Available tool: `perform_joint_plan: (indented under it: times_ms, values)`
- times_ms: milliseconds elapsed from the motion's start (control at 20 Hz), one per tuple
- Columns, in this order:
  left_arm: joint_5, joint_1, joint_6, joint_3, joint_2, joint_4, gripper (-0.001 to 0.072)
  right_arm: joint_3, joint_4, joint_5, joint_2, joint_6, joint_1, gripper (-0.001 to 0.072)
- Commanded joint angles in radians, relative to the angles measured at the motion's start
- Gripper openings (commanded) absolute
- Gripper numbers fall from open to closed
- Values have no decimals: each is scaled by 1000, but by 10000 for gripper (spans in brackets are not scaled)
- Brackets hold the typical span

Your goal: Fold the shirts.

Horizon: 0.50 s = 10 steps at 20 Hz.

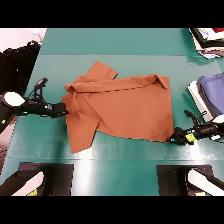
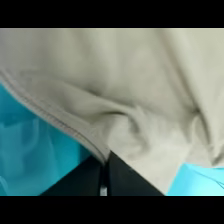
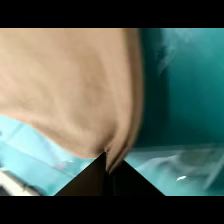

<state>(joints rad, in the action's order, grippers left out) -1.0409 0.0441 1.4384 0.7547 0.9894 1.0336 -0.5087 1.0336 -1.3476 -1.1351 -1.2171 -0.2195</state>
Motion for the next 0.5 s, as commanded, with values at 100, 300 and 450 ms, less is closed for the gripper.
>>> perform_joint_plan:
  times_ms: [100,300,450]
  values:
    - [-110,0,5,207,-164,87,26,-214,-13,-18,183,-33,47,14]
    - [-171,0,6,586,-235,88,26,-584,-13,35,320,-58,47,13]
    - [-179,0,13,919,-237,87,26,-888,-8,127,380,-58,44,13]
